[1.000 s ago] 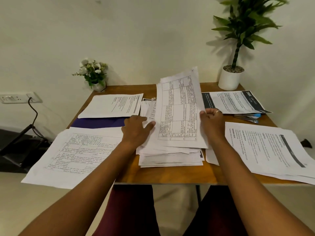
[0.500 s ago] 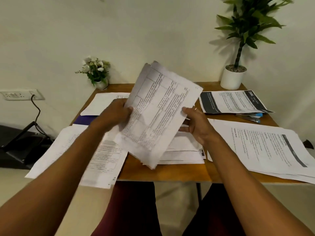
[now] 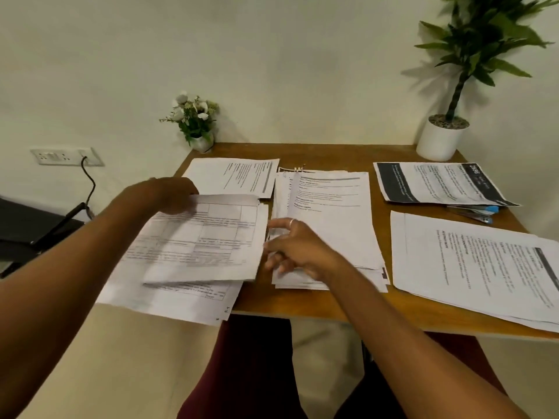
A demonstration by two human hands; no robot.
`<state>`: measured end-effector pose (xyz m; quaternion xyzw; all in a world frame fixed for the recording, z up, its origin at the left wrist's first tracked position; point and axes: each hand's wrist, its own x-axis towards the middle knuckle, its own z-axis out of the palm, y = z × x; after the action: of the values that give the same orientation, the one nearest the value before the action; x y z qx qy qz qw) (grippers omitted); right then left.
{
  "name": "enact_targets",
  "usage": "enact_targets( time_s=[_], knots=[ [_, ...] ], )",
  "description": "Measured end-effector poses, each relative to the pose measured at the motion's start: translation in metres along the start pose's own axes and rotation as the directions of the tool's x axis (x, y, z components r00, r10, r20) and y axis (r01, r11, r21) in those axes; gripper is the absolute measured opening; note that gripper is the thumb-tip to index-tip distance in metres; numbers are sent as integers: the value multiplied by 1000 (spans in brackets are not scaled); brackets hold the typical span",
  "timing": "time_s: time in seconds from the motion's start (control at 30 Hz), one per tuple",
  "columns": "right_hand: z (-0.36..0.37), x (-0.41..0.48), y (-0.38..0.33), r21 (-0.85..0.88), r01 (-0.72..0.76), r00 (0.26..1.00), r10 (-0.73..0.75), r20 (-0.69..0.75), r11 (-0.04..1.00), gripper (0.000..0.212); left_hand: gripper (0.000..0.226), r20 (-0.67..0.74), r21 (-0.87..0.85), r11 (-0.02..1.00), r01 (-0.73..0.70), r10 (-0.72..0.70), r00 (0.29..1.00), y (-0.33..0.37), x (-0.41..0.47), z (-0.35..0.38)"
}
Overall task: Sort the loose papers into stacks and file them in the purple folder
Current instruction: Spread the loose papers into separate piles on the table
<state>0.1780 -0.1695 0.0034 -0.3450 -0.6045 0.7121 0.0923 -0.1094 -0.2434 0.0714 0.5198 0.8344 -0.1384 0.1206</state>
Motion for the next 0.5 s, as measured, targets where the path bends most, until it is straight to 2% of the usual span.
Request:
enact_targets(
  time_s=[0.07,0.17,0.27,0.4,0.5],
  knots=[
    [18,2,8,-37,-25,1000,26,4,999,61,21,-41,15,998,53,-53,998,-5,5,15],
    [33,6,15,-84,-33,999,32,-21,996,57,16,-46,54,993,106,-103,994,-1,5,37],
    [34,6,18,-141,-41,999,38,-23,989,53,28,-59,-5,989,145,-145,988,1,11,56],
    [23,6,19,-217,4,996,-23,-84,976,37,32,-83,58,985,161,-156,984,4,14,70],
    [6,4,17,-273,55,974,-112,-199,960,19,44,-222,141,977,157,-123,967,8,14,73]
  ],
)
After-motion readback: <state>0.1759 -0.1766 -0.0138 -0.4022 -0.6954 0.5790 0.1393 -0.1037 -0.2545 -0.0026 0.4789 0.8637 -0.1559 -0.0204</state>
